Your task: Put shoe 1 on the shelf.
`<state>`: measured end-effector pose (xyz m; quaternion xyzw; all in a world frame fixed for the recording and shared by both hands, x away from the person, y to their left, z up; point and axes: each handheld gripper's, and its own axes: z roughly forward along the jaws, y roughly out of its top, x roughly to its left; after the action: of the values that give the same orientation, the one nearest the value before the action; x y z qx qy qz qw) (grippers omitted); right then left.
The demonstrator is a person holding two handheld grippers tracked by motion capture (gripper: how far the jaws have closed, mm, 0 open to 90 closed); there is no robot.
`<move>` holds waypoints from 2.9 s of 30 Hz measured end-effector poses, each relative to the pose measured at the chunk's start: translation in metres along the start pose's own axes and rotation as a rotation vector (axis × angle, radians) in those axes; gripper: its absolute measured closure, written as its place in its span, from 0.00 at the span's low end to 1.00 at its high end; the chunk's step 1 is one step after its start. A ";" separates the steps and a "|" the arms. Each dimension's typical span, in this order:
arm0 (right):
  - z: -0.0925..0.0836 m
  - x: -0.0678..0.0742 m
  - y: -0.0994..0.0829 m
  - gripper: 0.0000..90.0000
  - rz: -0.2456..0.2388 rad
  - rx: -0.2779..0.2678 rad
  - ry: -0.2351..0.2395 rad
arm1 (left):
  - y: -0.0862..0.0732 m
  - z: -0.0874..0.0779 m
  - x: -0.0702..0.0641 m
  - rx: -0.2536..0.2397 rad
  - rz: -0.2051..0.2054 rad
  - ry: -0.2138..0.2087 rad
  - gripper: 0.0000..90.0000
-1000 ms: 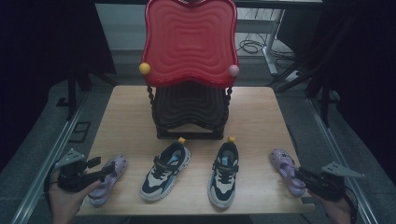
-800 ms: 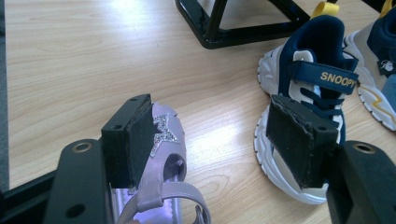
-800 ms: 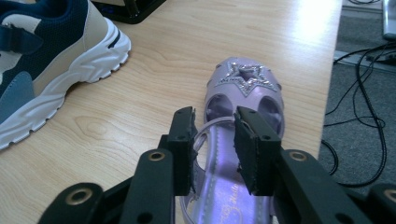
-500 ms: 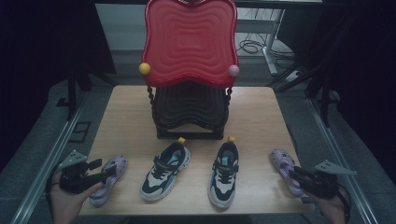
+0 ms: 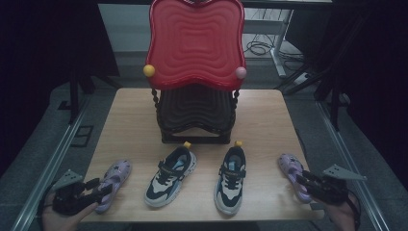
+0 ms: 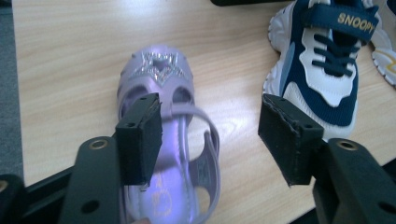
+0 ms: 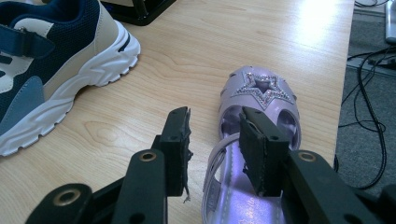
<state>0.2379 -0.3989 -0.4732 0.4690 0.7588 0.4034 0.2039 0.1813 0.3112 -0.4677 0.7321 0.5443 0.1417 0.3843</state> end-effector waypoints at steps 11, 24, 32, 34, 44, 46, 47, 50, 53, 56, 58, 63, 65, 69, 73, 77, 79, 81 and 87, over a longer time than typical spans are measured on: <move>0.004 0.002 -0.003 0.69 0.006 0.015 -0.002 | -0.015 0.017 -0.004 0.092 0.022 0.010 0.58; 0.005 0.003 -0.004 0.69 0.007 0.042 -0.014 | -0.018 0.035 -0.004 0.169 0.051 0.001 0.83; 0.004 0.001 -0.005 0.69 0.024 0.091 -0.029 | -0.019 0.036 -0.001 0.175 0.044 0.003 0.87; 0.004 0.001 -0.006 0.69 0.029 0.108 -0.018 | -0.019 0.036 -0.001 0.178 0.043 0.000 0.87; 0.024 0.006 -0.012 0.88 -0.009 0.210 -0.062 | -0.017 0.036 0.001 0.190 0.033 -0.006 0.91; 0.024 0.006 -0.012 0.91 -0.006 0.209 -0.054 | -0.017 0.036 0.002 0.191 0.030 -0.001 0.93; 0.024 0.006 -0.012 0.92 -0.008 0.208 -0.052 | -0.017 0.035 0.002 0.188 0.028 0.005 0.94; 0.024 0.006 -0.012 0.93 -0.018 0.207 -0.060 | -0.017 0.032 0.004 0.175 0.014 0.006 0.96; 0.023 0.005 -0.013 0.94 -0.015 0.195 -0.057 | -0.017 0.031 0.005 0.161 0.003 0.006 0.97; 0.021 0.004 -0.012 0.95 -0.012 0.178 -0.070 | -0.016 0.027 0.005 0.131 -0.010 0.011 0.97; 0.019 0.003 -0.011 0.95 -0.013 0.169 -0.086 | -0.015 0.025 0.004 0.103 -0.011 0.026 0.97; 0.014 0.002 -0.009 0.95 0.010 0.121 -0.083 | -0.014 0.023 0.005 0.051 -0.031 0.029 0.96; 0.011 0.001 -0.008 0.95 0.018 0.102 -0.085 | -0.014 0.022 0.005 0.038 -0.040 0.027 0.96; 0.005 0.000 -0.006 0.95 0.040 0.063 -0.080 | -0.014 0.020 0.006 0.010 -0.059 0.007 0.96; 0.000 -0.001 -0.004 0.95 0.057 0.020 -0.065 | -0.012 0.016 0.006 -0.022 -0.070 -0.015 0.96; -0.004 0.000 -0.001 0.95 0.073 -0.018 -0.043 | -0.007 0.013 0.005 -0.058 -0.072 -0.039 0.96; -0.005 0.000 0.001 0.95 0.080 -0.038 -0.034 | -0.004 0.012 0.004 -0.074 -0.074 -0.050 0.96; -0.006 0.001 0.002 0.95 0.088 -0.056 -0.026 | -0.001 0.011 0.003 -0.085 -0.073 -0.061 0.96; -0.008 0.003 0.008 0.95 0.112 -0.114 0.022 | 0.009 0.010 -0.001 -0.107 -0.063 -0.082 0.96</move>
<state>0.2353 -0.3977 -0.4619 0.4939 0.7094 0.4616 0.1993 0.1932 0.3051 -0.4672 0.6981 0.5425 0.1282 0.4492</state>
